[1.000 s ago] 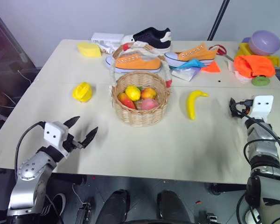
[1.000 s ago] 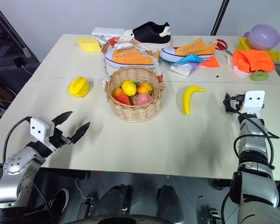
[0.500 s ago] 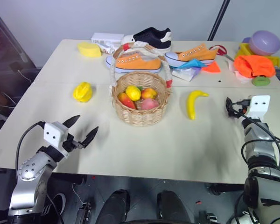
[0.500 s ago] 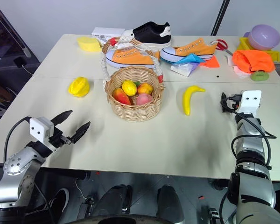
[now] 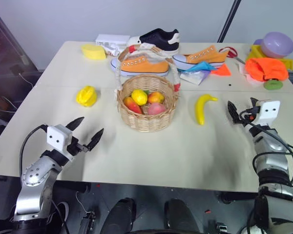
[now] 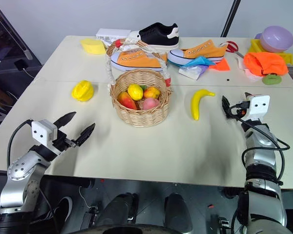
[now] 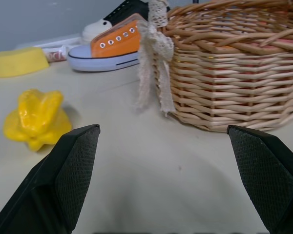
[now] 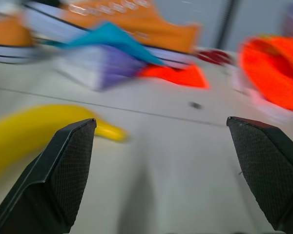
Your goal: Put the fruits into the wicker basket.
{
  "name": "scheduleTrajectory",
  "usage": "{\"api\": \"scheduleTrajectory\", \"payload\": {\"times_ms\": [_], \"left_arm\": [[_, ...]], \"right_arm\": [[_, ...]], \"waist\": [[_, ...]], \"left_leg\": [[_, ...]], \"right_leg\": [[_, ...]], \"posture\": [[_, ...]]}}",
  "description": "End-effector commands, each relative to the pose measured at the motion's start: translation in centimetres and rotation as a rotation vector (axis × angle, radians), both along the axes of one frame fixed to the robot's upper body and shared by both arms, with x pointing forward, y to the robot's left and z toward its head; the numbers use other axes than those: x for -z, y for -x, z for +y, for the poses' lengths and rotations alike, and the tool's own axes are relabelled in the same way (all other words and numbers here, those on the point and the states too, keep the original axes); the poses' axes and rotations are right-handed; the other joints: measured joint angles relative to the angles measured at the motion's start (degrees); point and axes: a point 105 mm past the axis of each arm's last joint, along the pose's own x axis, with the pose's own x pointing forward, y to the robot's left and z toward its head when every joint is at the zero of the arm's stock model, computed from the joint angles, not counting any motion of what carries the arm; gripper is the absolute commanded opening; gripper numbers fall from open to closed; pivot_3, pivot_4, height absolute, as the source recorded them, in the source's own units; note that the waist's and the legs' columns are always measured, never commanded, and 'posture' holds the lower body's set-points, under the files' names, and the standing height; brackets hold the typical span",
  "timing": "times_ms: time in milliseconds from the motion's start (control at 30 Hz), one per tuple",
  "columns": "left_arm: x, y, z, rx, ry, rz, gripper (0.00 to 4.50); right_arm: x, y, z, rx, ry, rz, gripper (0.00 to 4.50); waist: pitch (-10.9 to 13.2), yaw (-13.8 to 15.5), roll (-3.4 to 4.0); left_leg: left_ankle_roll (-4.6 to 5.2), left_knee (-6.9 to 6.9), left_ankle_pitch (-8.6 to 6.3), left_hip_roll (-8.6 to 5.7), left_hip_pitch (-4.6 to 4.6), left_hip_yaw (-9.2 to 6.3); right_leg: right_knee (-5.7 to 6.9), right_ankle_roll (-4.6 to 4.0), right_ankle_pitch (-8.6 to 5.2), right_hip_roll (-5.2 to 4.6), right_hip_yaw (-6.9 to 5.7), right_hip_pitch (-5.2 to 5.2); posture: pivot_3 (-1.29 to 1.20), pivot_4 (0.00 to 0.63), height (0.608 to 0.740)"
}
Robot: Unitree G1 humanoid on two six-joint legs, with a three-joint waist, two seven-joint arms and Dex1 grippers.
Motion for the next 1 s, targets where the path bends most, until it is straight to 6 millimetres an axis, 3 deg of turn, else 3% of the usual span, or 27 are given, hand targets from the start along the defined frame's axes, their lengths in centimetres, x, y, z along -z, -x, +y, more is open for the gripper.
{"api": "scheduleTrajectory", "payload": {"times_ms": [33, 167, 333, 400, 533, 700, 1000], "left_arm": [[-2.2, 1.1, -0.5, 0.113, -0.031, -0.047, 4.5], [-3.7, 2.2, -1.8, 0.251, -0.026, -0.022, 4.5], [-4.3, 4.8, -5.3, 0.483, -0.05, 0.031, 4.5], [-4.6, 4.9, -6.0, 0.499, -0.066, 0.018, 4.5], [-5.1, 4.6, -6.5, 0.486, -0.053, -0.008, 4.5], [-5.0, 4.7, -6.9, 0.492, -0.033, -0.009, 4.5], [-4.7, 4.7, -7.0, 0.476, -0.021, -0.006, 4.5]], "right_arm": [[-3.4, 0.3, 2.8, -0.111, -0.024, 0.018, 4.48], [-2.7, 1.1, 5.9, -0.171, -0.01, 0.176, 4.48], [-1.2, 1.3, 8.8, -0.117, -0.02, 0.36, 4.48], [-1.0, 1.2, 9.5, -0.074, -0.014, 0.417, 4.48], [-1.3, 1.0, 10.4, -0.025, -0.049, 0.481, 4.48], [-1.2, 0.0, 9.6, 0.086, -0.005, 0.508, 4.48], [0.8, -1.7, 9.7, 0.126, -0.042, 0.551, 4.48]], "waist": [[0.01, 0.03, 0.01], [0.01, 0.34, 0.03], [0.02, 0.44, 0.03], [0.04, 0.33, 0.05], [0.04, 0.41, 0.06], [0.04, 0.46, 0.06], [0.04, 0.23, 0.06]], "left_leg": [[0.0, 0.0, 0.0, 0.01, 0.0, -0.01], [0.05, 0.0, -0.03, 0.02, -0.03, -0.06], [0.22, -0.01, -0.13, -0.01, -0.05, -0.08], [0.22, -0.03, -0.13, -0.01, -0.06, -0.08], [0.23, -0.05, -0.13, 0.0, -0.06, -0.08], [0.18, -0.06, -0.1, -0.05, -0.09, -0.07], [0.1, -0.06, -0.06, -0.03, -0.09, -0.06]], "right_leg": [[0.02, 0.0, 0.0, 0.0, 0.0, -0.02], [0.02, -0.01, -0.01, -0.06, 0.07, -0.04], [-0.04, -0.02, -0.01, -0.09, 0.08, -0.04], [-0.04, -0.03, -0.01, -0.09, 0.09, -0.06], [-0.02, -0.04, -0.01, -0.06, 0.09, -0.09], [-0.12, -0.03, -0.01, -0.04, 0.07, -0.07], [-0.07, -0.03, 0.0, -0.01, 0.07, -0.09]], "posture": [[0.0, 0.15, 0.74], [0.0, 0.15, 0.74], [0.0, 0.15, 0.74], [0.0, 0.15, 0.74], [0.0, 0.15, 0.74], [0.0, 0.15, 0.74], [0.0, 0.15, 0.74]]}}
